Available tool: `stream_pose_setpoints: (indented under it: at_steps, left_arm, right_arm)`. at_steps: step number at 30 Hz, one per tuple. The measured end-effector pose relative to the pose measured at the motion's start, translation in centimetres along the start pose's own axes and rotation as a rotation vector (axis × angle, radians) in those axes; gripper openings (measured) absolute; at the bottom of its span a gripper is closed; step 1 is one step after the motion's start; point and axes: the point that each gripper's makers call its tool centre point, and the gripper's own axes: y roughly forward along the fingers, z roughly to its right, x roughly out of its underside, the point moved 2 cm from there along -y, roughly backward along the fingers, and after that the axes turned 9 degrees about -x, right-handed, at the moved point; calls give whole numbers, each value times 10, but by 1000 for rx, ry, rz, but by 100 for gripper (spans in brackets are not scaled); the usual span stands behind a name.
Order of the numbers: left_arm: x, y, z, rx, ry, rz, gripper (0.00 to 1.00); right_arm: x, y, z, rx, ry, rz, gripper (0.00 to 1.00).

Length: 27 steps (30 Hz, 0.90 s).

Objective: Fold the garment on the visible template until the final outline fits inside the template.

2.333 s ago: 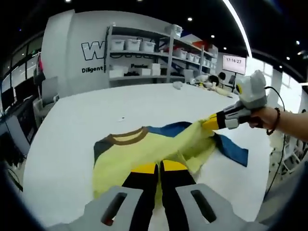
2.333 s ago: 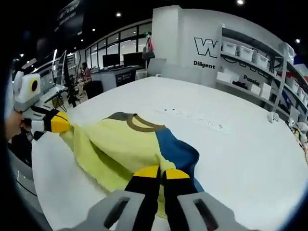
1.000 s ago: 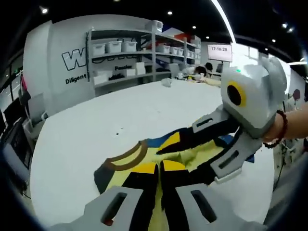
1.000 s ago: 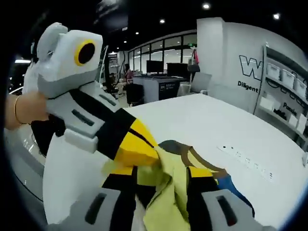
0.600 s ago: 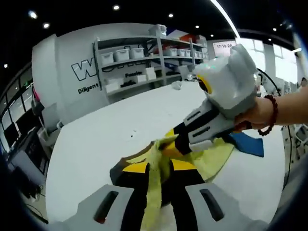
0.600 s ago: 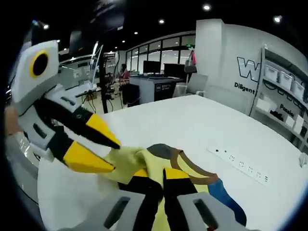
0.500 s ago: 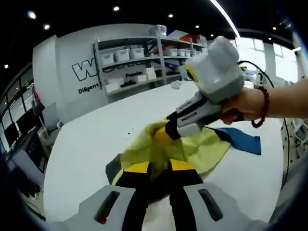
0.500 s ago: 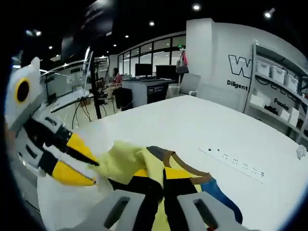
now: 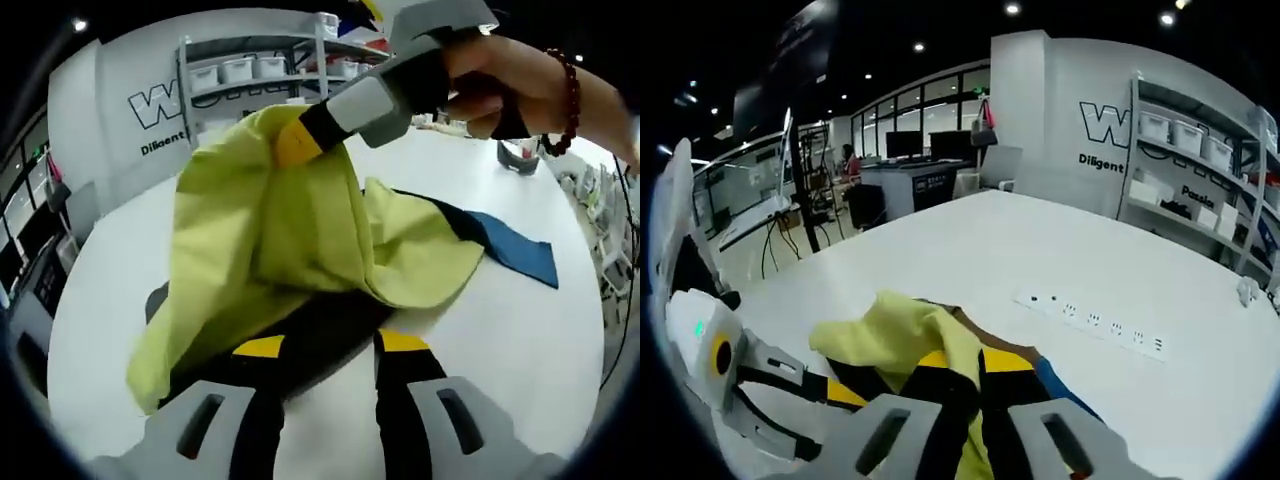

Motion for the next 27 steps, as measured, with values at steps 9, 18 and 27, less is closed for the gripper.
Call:
stream_pose_setpoints:
  at_steps: [9,18,27]
  left_arm:
    - [8,15,7,-2,81,-24,25]
    - [9,18,-1,-43,109,-30,1]
    - [-16,-19,-18,-28,100,59,1]
  right_arm:
    - [5,1,5,16,19,-11,0]
    - [12,-2,12,39,22,-31,0]
    - [24,-7,22,90,46,-62,0]
